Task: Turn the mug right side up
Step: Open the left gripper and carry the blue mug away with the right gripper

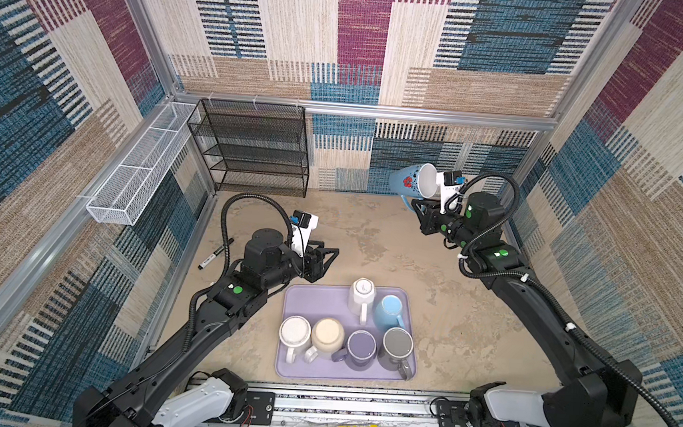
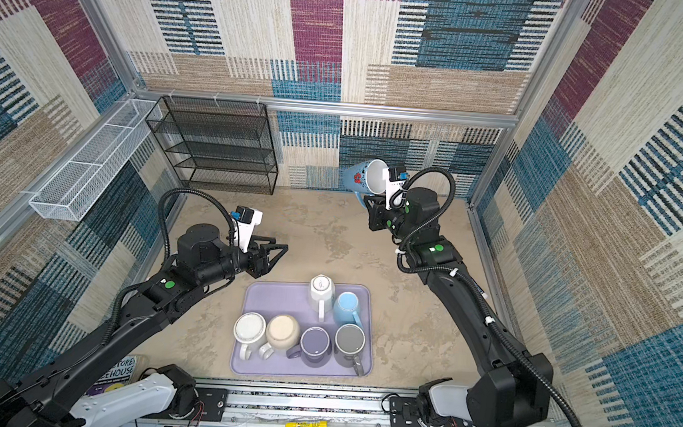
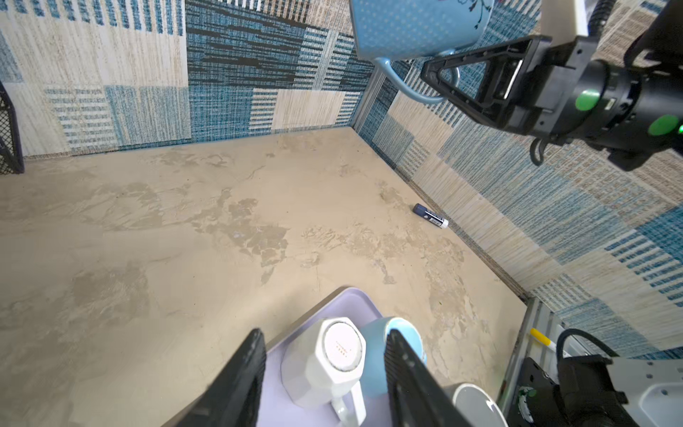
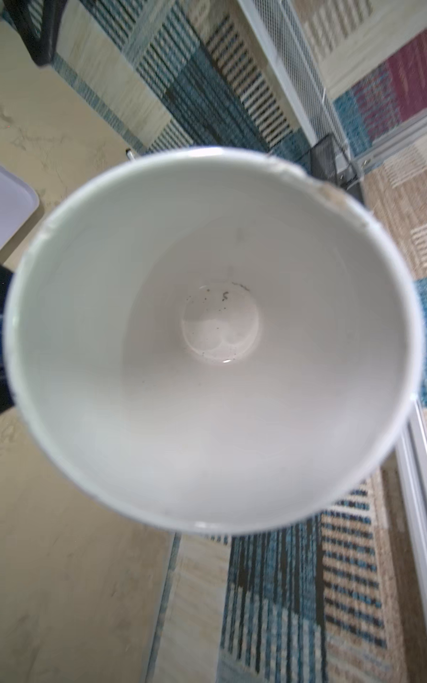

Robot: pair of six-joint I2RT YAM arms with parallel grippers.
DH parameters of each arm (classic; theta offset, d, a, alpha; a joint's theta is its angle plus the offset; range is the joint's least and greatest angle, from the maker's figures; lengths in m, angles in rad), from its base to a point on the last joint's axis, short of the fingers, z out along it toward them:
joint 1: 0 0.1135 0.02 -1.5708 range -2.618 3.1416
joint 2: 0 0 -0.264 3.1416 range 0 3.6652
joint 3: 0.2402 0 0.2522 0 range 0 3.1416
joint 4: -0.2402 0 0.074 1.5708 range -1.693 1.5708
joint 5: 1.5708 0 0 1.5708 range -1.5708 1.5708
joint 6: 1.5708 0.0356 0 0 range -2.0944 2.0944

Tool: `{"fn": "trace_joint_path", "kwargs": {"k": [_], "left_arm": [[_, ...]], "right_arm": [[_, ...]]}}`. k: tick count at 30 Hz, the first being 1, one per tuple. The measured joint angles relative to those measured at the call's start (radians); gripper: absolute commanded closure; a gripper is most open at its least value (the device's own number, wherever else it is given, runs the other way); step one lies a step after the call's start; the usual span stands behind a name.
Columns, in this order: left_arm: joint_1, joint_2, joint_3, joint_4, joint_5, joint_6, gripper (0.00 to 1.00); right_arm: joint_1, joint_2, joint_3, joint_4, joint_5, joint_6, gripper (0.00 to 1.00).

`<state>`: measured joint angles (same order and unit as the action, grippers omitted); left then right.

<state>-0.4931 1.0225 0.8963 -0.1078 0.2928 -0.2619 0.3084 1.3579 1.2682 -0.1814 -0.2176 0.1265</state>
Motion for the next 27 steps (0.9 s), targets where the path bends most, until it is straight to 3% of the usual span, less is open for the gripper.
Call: {"fn": "trace_joint_path", "kwargs": {"k": [19,27], "left_arm": [[-0.001,0.002,0.016,-0.113,-0.058,0.022,0.47],[-0.001,-0.014,0.016,-0.143,-0.077,0.026,0.47]], "right_arm": [[-0.222,0.314,0.279,-0.333,0.198,-0.109,1.00],[-0.291,0.513,0.499,-0.472,0.275,-0.164,1.00]]}}
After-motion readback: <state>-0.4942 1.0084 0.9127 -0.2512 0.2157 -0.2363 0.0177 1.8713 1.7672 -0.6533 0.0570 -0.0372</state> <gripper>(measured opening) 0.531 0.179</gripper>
